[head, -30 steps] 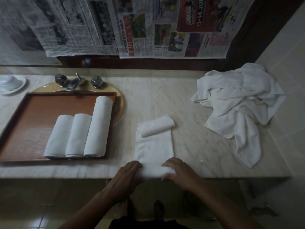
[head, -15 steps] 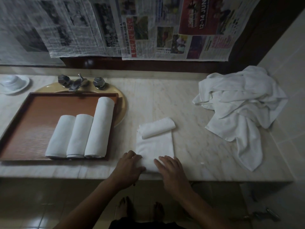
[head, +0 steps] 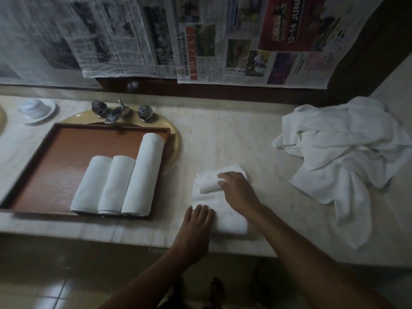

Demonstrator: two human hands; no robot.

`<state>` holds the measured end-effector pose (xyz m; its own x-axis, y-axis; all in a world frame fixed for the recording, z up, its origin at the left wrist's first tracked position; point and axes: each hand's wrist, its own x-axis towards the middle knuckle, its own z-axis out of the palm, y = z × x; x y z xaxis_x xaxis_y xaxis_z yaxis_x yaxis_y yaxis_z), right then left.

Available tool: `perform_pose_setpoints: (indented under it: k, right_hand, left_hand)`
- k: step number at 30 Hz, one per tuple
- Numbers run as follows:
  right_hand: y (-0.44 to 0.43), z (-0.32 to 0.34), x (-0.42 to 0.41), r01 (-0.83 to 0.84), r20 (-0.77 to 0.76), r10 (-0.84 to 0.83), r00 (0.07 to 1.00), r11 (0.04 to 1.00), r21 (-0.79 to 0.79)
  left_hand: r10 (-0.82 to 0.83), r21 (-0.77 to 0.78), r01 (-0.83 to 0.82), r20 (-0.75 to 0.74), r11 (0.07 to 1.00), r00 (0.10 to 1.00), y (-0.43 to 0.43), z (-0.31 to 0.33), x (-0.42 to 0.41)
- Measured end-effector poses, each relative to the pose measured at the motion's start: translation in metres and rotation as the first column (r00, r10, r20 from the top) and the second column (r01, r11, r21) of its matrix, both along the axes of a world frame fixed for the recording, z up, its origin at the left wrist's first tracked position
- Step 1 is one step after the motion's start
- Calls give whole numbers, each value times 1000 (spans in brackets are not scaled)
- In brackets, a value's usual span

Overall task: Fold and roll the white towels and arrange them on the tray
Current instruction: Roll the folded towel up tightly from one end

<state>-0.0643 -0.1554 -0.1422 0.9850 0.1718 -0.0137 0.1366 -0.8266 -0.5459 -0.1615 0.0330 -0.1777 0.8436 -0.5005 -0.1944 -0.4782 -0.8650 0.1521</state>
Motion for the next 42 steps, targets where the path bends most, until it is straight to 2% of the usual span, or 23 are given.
perform_pose_setpoints:
  k: [2, 5, 7, 9, 13, 17, 19, 21, 23, 25, 28, 29, 31, 32, 34, 36, 42]
  right_hand:
    - [11, -1, 33, -117, -37, 113, 993, 983, -142]
    - [21, -7, 66, -324, -282, 230, 932, 875, -359]
    - [23, -9, 77, -404, -360, 260, 896, 813, -419]
    - [20, -11, 84, -439, -384, 284, 879, 796, -416]
    - [19, -15, 100, -544, -527, 360, 770, 803, -244]
    - [16, -3, 128, -587, -551, 410, 727, 788, -188]
    - [15, 7, 149, -567, -532, 402, 745, 802, -188]
    - [16, 12, 165, -493, -448, 374, 812, 850, -184]
    - [23, 9, 171, -342, -301, 289, 909, 929, -142]
    - [31, -3, 165, -184, -74, 176, 982, 977, -108]
    - [33, -24, 138, -49, 192, 48, 980, 999, -1]
    - [34, -29, 127, -46, 241, 43, 970, 999, 9]
    - [37, -41, 100, -132, 319, 133, 938, 991, -24]
    - [39, -50, 86, -205, 321, 219, 922, 976, -76]
    - [44, -66, 61, -319, 176, 364, 914, 917, -242]
    - [45, -77, 57, -338, 35, 376, 926, 868, -364]
    - [53, -64, 115, -400, -137, 377, 916, 825, -400]
  left_hand:
    - [-3, 1, 3, -21, 1000, 1000, 0, 2, 5]
    - [-14, -13, 14, -29, 1000, 999, 1, -1, 3]
    - [-15, -39, 15, -9, 999, 1000, 2, -2, -1]
    - [-19, -57, 19, 5, 998, 1000, 2, -2, -3]
    - [-8, -95, 7, -5, 995, 1000, 7, -3, -6]
    - [-1, -129, 0, -6, 992, 1000, 13, -6, -11]
    - [7, -137, -6, 5, 991, 1000, 13, -9, -13]
    - [14, -153, -13, 8, 988, 1000, 11, -11, -13]
    - [24, -175, -22, 8, 984, 1000, 11, -11, -13]
    - [25, -199, -21, 16, 980, 1000, 10, -11, -13]
    - [30, -212, -26, 16, 977, 999, 9, -10, -13]
    - [34, -215, -30, 16, 976, 999, 9, -9, -13]
    - [42, -225, -37, 18, 974, 999, 9, -8, -14]
    - [43, -227, -37, 20, 973, 999, 10, -8, -14]
    - [43, -228, -37, 22, 973, 999, 10, -8, -15]
    - [60, -213, -53, 23, 976, 998, 10, -7, -15]
    - [79, -191, -79, -8, 978, 997, 8, -8, -15]
